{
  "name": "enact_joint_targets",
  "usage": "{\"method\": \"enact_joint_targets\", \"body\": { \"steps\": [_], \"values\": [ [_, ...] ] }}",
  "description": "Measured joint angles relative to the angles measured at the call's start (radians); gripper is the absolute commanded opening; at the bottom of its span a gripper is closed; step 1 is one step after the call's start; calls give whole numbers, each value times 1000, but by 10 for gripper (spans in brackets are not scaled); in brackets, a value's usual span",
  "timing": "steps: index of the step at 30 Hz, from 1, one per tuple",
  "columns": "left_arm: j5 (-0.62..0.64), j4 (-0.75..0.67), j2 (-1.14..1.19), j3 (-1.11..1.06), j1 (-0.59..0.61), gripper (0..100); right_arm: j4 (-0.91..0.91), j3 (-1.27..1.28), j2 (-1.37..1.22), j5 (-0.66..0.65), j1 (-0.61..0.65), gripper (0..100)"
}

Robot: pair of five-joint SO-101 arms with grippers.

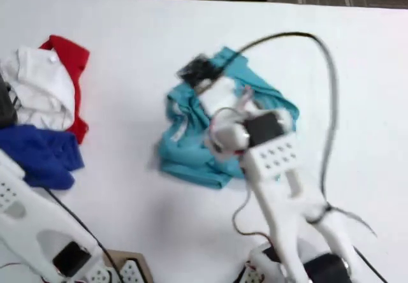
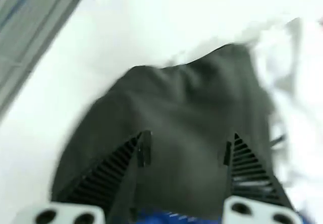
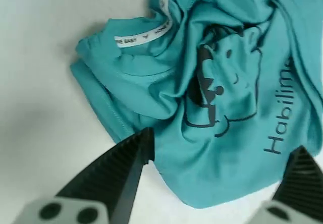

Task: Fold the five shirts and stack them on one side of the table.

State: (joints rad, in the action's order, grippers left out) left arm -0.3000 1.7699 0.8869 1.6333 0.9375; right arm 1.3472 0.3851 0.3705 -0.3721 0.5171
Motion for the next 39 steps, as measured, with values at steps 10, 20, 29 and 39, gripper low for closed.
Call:
{"method": "enact_joint_targets", "body": {
  "steps": [10,20,29,39],
  "values": [
    [143,0,-158,-493,-302,257,-48,-126,-451,-120,164,404],
    [186,-120,-582,-1166,-511,257,-49,-354,-735,-103,222,404],
    [123,-466,-1088,-1915,-542,258,-54,-489,-904,-103,222,133],
    [123,-910,-1649,-2576,-537,347,-9,-585,-908,-103,181,23]
  ]
}}
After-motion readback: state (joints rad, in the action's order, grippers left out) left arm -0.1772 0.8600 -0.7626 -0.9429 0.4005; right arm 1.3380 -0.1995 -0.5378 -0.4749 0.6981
